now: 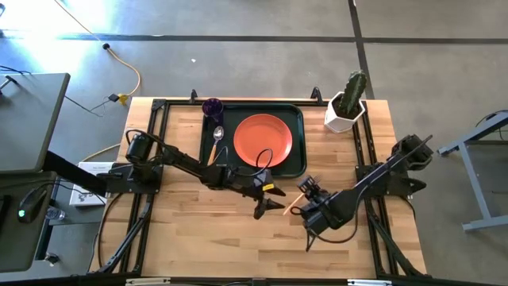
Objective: Pick and place plate/cup/fork/spoon on tray
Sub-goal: Put the fork on the left side of the serving tray, between the plate and the spoon
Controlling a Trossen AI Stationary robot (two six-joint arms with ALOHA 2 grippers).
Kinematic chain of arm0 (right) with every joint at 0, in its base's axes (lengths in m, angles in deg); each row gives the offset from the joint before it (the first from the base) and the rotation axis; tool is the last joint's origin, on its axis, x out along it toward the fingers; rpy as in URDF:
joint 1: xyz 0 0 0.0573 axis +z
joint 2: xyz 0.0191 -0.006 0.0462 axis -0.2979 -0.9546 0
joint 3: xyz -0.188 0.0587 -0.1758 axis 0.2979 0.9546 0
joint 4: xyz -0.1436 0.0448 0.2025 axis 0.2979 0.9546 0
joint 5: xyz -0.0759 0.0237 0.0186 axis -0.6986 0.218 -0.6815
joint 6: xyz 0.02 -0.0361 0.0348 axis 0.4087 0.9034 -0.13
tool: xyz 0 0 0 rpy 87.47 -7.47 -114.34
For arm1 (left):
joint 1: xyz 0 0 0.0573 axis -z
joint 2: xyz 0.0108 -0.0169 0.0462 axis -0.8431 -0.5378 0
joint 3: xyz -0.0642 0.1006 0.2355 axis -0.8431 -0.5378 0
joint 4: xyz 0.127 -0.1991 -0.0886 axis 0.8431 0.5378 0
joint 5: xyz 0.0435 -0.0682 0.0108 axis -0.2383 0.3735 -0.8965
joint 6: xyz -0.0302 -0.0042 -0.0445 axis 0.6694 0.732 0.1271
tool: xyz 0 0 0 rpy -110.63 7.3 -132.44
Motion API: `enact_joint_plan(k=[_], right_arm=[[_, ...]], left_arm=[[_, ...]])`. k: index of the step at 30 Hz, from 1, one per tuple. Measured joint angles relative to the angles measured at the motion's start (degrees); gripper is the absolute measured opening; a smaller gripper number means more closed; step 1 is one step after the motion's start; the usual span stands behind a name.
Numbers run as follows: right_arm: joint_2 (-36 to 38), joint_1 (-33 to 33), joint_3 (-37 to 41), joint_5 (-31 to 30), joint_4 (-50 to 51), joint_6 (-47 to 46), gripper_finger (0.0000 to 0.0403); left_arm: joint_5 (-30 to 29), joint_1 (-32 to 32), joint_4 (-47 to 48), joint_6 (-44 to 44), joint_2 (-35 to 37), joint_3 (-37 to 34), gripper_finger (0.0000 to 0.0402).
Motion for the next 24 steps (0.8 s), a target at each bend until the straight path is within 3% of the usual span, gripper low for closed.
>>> enact_joint_plan(k=[8, 13, 24], right_arm=[[0.00, -2.44, -0.21, -4.22, -3.28, 9.34, 0.0003], [-0.04, -3.31, -0.19, -4.58, -3.14, 10.43, 0.0003], [-0.04, -2.93, -0.26, -6.91, -3.76, 9.57, 0.0001]], left_arm=[[7.07, -2.30, 0.94, 6.92, -3.25, 3.06, 0.0234], [12.72, -3.91, 0.52, 11.32, -6.44, 6.55, 0.0234], [9.64, -5.87, 7.94, 14.56, -7.92, 8.46, 0.0234]])
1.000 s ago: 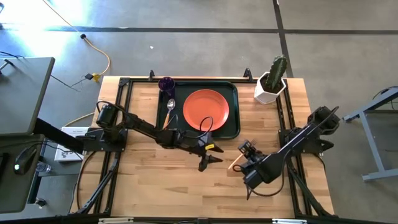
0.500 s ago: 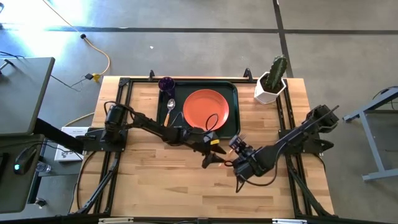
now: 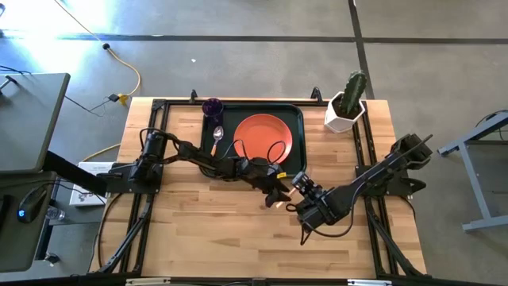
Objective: Pick and place plate/cup/fork/spoon on tray
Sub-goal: Put the fork on the left side of the serving tray, between the plate and the spoon
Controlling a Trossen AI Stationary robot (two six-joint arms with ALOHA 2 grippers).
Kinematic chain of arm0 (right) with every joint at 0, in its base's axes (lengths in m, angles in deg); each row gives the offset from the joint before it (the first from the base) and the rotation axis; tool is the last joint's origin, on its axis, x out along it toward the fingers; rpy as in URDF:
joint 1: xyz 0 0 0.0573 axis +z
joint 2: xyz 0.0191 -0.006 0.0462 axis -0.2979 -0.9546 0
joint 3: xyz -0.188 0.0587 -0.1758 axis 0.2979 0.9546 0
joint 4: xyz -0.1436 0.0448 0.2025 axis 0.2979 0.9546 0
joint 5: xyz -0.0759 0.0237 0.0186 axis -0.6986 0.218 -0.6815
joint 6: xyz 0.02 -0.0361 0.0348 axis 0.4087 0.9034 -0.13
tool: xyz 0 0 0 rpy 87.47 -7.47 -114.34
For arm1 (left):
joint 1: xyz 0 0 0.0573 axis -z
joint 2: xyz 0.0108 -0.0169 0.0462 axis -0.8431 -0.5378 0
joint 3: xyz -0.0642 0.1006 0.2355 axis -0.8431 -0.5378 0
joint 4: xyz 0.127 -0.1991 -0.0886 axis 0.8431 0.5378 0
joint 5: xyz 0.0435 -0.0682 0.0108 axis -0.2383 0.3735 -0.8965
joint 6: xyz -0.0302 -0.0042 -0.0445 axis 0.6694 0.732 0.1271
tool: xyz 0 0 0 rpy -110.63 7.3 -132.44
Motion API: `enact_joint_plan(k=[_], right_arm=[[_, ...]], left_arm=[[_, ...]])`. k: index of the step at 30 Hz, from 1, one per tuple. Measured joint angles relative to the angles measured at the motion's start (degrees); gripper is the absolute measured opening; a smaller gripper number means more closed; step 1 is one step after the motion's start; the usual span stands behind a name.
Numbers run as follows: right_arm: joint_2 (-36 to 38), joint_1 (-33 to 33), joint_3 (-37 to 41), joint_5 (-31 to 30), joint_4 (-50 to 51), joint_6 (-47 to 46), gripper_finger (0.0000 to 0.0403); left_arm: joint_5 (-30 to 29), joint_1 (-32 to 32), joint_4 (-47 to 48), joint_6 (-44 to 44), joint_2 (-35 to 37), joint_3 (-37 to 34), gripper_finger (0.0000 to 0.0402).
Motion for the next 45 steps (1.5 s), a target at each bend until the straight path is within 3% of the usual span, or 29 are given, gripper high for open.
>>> enact_joint_plan(k=[7, 17, 20, 28, 35, 40, 45], right_arm=[[0.00, 0.00, 0.00, -0.65, -0.10, 0.00, 0.0000], [0.00, 0.00, 0.00, -0.66, -0.06, 0.02, 0.0001], [0.00, 0.19, 0.00, -1.71, 0.06, 0.10, 0.0002], [-0.02, 1.68, 0.02, -5.01, 0.44, 3.41, 0.0002], [-0.02, 1.44, 0.02, -1.78, 0.41, -7.37, 0.0017], [-0.02, 1.49, 0.02, 0.63, 0.55, -15.22, 0.0060], [1.48, 1.61, 0.09, 1.32, -0.80, -22.34, 0.0135]], left_arm=[[-1.32, 0.02, -0.41, -2.00, 0.31, 0.02, 0.0217], [-1.43, -0.03, -0.09, -4.50, 0.31, 0.02, 0.0072], [-1.56, -0.12, 0.17, -5.59, 0.23, -0.02, 0.0044], [-1.91, -0.02, 0.03, -5.97, 0.29, 0.02, 0.0045], [-3.75, 0.09, 0.82, -6.01, 0.29, 0.02, 0.0048], [-4.18, 0.01, 3.99, -6.38, 0.63, 0.02, 0.0049], [-5.71, -0.26, 6.82, -7.06, 2.04, 0.07, 0.0050]])
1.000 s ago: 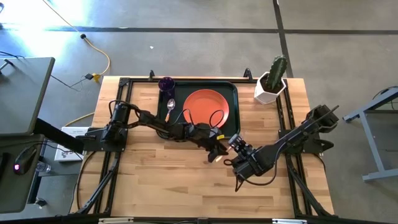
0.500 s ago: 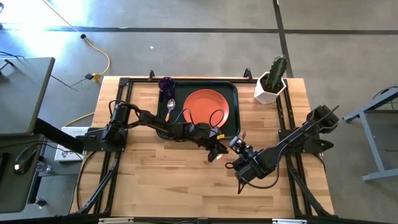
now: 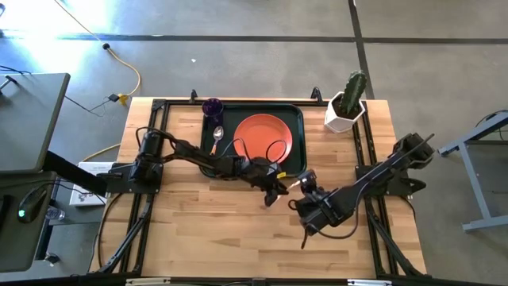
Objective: Pick and place plate/cup/fork/spoon on tray
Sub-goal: Put the fork on the left side of the serving tray, between the plate and the spoon
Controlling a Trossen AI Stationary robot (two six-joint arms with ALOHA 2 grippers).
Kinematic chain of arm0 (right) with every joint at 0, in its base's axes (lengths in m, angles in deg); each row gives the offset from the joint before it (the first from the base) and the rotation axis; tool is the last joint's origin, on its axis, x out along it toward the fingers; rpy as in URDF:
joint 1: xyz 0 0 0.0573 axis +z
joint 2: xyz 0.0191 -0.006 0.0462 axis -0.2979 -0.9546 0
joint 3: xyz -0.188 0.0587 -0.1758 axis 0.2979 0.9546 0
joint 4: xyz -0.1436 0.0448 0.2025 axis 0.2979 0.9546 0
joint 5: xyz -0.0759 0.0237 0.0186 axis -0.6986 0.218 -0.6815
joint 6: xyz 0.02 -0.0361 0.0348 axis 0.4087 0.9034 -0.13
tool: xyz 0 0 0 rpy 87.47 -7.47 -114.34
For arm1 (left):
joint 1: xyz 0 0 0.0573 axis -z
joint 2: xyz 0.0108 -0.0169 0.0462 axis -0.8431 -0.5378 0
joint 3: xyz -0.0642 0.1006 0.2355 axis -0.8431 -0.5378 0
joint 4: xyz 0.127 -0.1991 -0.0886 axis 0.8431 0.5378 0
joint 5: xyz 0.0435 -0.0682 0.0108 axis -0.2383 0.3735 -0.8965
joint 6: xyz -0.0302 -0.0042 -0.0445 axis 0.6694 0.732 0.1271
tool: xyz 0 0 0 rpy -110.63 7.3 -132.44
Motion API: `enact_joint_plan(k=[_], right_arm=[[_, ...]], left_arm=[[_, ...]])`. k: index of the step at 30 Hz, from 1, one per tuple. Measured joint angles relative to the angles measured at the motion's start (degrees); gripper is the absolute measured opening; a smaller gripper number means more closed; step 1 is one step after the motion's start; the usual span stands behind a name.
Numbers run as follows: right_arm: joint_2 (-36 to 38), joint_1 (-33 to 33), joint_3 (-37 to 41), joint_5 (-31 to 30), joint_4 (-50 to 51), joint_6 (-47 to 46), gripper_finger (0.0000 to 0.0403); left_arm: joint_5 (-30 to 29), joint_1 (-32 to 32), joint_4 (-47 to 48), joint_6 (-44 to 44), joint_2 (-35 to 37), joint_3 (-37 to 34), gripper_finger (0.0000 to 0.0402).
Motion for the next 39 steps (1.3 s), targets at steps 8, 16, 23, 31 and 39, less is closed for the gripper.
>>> enact_joint_plan(k=[8, 16, 23, 31, 39], right_arm=[[9.08, 2.39, 0.49, -8.79, 1.79, -22.78, 0.0199], [21.55, 8.21, 9.50, -20.69, 6.00, -48.95, 0.0200], [26.48, 11.99, 23.53, -26.08, -4.83, -63.52, 0.0200], [26.85, 13.05, 29.49, -26.60, -12.90, -62.75, 0.0200], [26.91, 13.11, 29.27, -28.47, -14.13, -60.70, 0.0200]], left_arm=[[-14.29, 0.36, 18.83, -0.86, 6.30, -0.09, 0.0050], [-25.68, 3.72, 35.19, 2.72, 15.08, -1.82, 0.0051], [-34.10, 3.22, 39.28, 9.89, 26.22, -11.66, 0.0051], [-40.74, -4.68, 40.12, 23.10, 33.53, -24.47, 0.0051], [-39.61, -7.33, 35.72, 26.27, 32.54, -28.60, 0.0051]])
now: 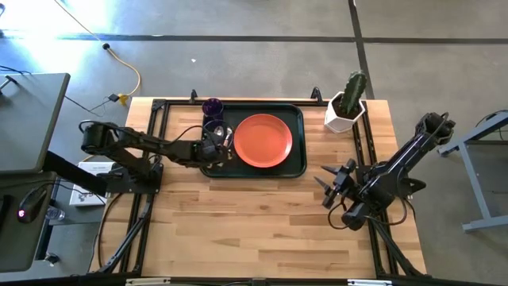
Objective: Pick and place plate/cup/fork/spoon on tray
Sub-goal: Put the fork on the left side of the serving tray, between the plate and the spoon, then return to Home Position
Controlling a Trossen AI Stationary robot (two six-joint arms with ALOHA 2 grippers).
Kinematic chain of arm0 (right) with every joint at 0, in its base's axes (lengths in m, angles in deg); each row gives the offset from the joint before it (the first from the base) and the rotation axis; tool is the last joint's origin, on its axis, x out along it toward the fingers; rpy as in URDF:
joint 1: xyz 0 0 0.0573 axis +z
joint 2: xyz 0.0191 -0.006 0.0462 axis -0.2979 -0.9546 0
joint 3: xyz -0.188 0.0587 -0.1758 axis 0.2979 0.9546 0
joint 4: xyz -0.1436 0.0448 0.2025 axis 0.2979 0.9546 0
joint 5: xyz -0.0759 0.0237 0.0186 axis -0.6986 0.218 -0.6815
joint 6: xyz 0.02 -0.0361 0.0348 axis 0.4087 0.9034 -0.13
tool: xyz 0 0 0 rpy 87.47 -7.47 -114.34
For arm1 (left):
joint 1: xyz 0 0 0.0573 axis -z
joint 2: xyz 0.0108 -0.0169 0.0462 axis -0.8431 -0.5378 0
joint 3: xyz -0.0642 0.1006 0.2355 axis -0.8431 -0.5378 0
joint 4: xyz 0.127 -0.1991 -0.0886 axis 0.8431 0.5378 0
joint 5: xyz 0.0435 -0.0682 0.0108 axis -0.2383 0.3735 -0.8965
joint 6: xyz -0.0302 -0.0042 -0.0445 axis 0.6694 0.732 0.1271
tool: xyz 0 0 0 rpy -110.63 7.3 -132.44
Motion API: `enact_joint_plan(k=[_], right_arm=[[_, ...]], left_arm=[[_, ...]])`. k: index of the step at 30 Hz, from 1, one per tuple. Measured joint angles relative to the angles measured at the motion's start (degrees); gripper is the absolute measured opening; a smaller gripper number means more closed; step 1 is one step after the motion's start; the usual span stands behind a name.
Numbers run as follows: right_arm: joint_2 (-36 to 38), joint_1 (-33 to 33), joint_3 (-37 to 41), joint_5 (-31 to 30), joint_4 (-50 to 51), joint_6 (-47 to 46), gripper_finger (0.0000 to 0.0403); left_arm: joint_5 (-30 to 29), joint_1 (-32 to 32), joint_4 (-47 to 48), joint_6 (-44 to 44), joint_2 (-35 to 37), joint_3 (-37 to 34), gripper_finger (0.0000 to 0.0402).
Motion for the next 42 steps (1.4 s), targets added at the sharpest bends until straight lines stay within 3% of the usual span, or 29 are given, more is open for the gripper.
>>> enact_joint_plan(k=[5, 21, 27, 31, 36, 39, 42], right_arm=[[0.00, -0.10, -0.02, -0.71, -1.14, 0.01, 0.0200], [0.00, -0.10, -0.02, -0.66, -2.67, 0.52, 0.0200], [0.00, -0.12, -0.02, -0.64, -2.20, 0.87, 0.0200], [0.00, -0.29, 0.80, -4.36, -2.69, -0.89, 0.0200], [0.00, -2.52, 3.82, -5.41, -7.36, -2.66, 0.0200], [-0.01, -4.00, 7.35, -6.25, -13.39, -3.25, 0.0200], [0.00, -5.89, 9.94, -5.57, -17.98, -1.17, 0.0200]], left_arm=[[-0.58, -0.63, -0.66, -2.48, -2.51, 0.02, 0.0055], [6.70, -3.71, -1.04, 2.42, -5.48, 0.04, 0.0106], [11.35, -3.84, -0.86, -5.34, -2.63, 0.06, 0.0111], [4.95, -1.42, -1.67, -9.49, 2.36, 0.06, 0.0111], [-9.80, 5.42, -5.31, -15.62, 9.10, 0.06, 0.0107], [-18.54, 10.91, -9.78, -23.11, 12.16, 0.06, 0.0104], [-22.66, 15.30, -14.44, -33.15, 15.01, 0.06, 0.0099]])
